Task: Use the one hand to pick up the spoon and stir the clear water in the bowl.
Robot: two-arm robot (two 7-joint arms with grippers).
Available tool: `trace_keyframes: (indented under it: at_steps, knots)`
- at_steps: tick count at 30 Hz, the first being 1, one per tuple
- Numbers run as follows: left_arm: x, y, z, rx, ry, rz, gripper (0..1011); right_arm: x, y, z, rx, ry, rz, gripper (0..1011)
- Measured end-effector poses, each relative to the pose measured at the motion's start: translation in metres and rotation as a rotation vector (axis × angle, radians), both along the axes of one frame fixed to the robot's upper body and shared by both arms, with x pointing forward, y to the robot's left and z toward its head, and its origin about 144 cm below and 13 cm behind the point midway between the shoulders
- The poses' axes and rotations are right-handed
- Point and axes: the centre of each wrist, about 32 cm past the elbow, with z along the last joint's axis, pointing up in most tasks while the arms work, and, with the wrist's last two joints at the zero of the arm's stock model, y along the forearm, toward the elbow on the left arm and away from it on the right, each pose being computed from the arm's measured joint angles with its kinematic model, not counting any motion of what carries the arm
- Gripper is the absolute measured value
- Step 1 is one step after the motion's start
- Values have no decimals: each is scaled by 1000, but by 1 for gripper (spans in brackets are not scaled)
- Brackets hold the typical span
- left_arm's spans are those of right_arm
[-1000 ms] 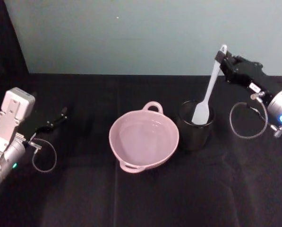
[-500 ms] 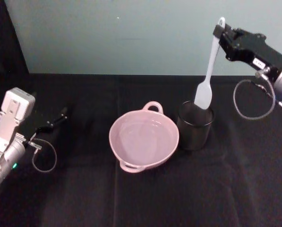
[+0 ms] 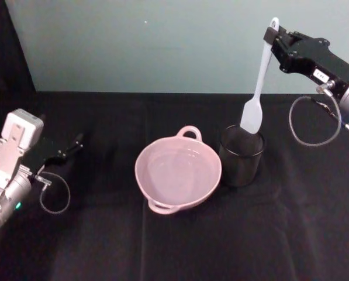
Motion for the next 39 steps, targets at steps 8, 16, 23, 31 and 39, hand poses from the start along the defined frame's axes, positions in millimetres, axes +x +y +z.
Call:
trace_keyframes:
  at_steps: [8, 16, 23, 31, 39]
  knots:
    - [0, 0, 0, 0, 0, 0, 1011, 0, 0, -1, 1, 2, 0, 111]
    - [0, 0, 0, 0, 0, 0, 1011, 0, 0, -2, 2, 2, 0, 110]
    - [0, 0, 0, 0, 0, 0, 1011, 6, 27, -7, 0, -9, 72, 111]
    - [0, 0, 0, 0, 0, 0, 1011, 23, 75, -25, -15, -3, 218, 111]
    - [0, 0, 0, 0, 0, 0, 1011, 26, 94, -59, -45, 6, 265, 111]
